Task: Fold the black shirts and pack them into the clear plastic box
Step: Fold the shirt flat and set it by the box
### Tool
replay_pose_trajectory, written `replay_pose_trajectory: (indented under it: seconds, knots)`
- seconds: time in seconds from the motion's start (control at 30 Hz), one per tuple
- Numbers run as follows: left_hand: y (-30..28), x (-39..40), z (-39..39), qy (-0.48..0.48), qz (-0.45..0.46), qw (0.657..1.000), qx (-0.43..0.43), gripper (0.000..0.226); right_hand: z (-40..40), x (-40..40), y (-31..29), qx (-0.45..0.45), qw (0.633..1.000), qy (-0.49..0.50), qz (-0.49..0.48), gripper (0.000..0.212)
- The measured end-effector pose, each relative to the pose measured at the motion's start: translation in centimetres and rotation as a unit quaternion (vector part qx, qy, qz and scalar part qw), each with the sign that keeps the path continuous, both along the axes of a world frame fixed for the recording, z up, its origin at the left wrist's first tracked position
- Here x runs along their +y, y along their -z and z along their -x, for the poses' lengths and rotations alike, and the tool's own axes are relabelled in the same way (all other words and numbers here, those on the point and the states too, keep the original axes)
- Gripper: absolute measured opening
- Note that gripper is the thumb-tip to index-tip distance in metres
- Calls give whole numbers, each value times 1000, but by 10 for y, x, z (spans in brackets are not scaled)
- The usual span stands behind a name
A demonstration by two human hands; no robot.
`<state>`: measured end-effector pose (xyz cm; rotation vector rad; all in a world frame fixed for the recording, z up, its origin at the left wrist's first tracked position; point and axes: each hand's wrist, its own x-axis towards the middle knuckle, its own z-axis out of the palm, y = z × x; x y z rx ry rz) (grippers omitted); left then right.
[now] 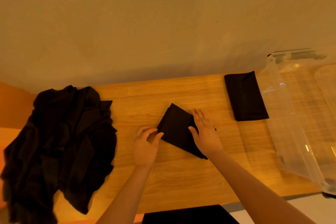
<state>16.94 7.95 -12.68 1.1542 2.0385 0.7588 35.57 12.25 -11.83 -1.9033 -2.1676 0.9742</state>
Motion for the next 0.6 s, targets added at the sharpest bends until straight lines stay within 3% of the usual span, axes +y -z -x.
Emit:
replay_pose_trajectory:
  seconds: [0.2, 0.33, 0.47, 0.6]
  knots:
    - [4, 5, 0, 35, -12, 999, 21, 9, 0, 1, 1, -2, 1000, -7, -9, 55]
    - [-5, 14, 1, 59, -22, 997, -42, 26, -3, 3, -1, 12, 1000, -8, 8, 56]
    - [-14, 17, -1, 31, 5, 995, -90, 24, -2, 4, -4, 23, 1000, -2, 9, 56]
    - [-13, 15, -3, 17, 13, 996, -87, 20, -3, 3, 0, -29, 999, -44, 3, 57]
